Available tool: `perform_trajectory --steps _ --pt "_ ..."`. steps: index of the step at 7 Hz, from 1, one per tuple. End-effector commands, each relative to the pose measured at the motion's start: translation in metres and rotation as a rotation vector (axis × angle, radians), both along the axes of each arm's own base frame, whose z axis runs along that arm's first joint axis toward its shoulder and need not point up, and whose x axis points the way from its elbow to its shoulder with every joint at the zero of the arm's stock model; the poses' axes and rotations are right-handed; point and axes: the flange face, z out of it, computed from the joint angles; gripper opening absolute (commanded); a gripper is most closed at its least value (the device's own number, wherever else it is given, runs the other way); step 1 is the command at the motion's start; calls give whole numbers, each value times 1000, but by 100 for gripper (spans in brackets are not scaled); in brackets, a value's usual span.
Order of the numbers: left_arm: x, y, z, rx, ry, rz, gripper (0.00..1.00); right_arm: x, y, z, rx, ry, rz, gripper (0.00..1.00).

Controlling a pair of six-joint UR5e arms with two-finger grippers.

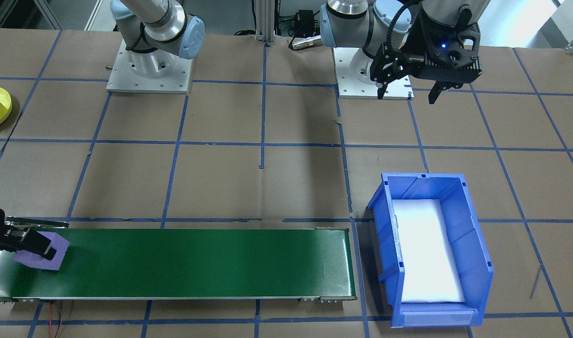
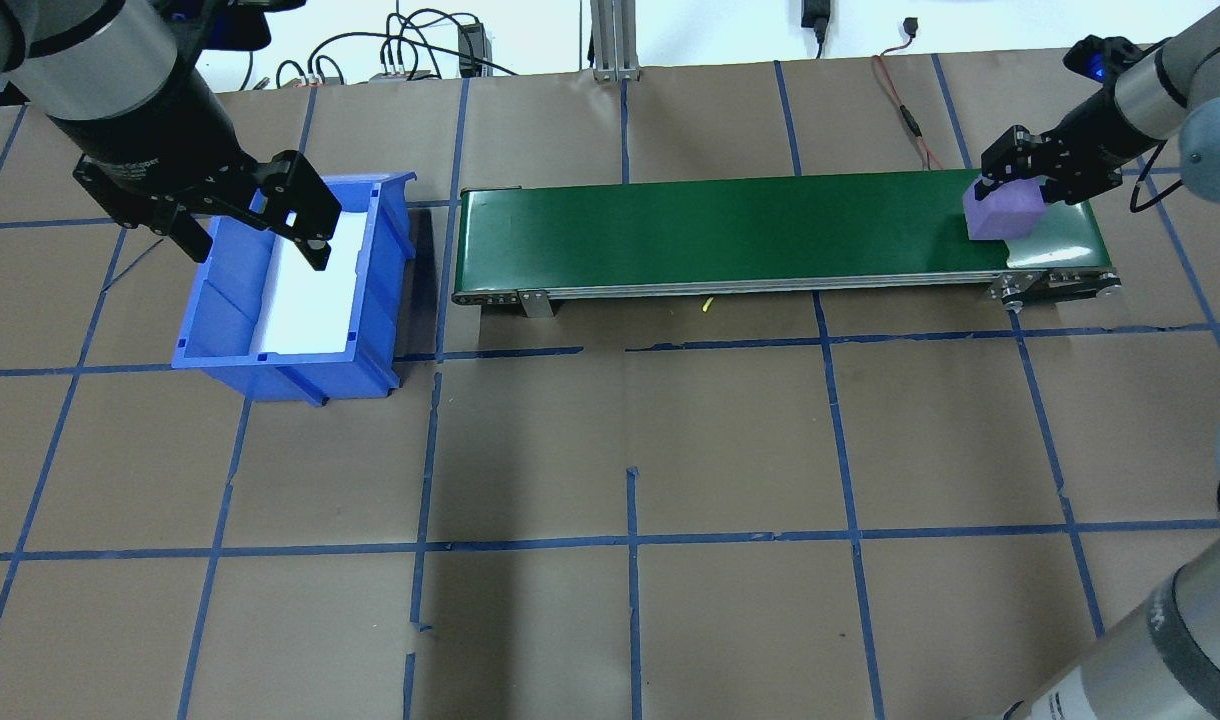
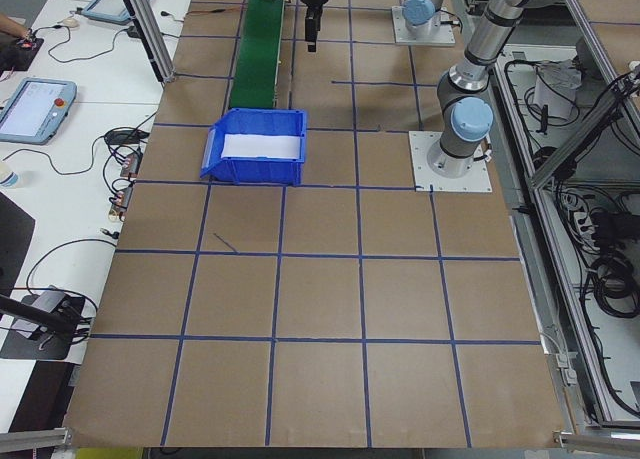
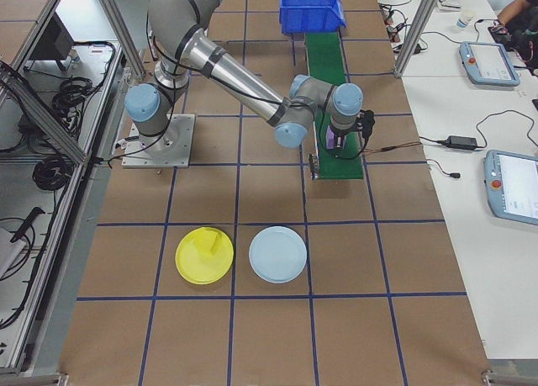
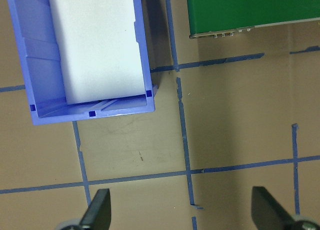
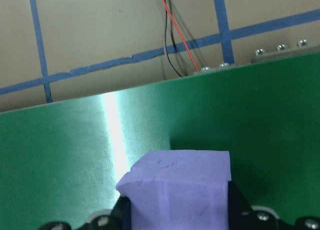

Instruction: Move block left to right into plate

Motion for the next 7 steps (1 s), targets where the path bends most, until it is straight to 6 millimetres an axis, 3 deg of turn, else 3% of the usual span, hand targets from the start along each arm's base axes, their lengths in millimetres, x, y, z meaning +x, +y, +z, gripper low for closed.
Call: perform_trajectory --steps 1,2,4,5,7 --pt "-1 0 -1 0 6 0 100 -43 32 46 17 111 93 35" --pt "0 1 1 -3 -3 0 100 -98 59 41 33 98 131 36" --pt "0 1 -1 0 4 3 100 -240 142 20 -3 90 220 36" --pt "0 1 1 -3 3 3 100 -295 176 -2 -32 82 283 37" --pt "-1 2 1 -4 6 3 100 -371 227 -41 -57 80 282 38"
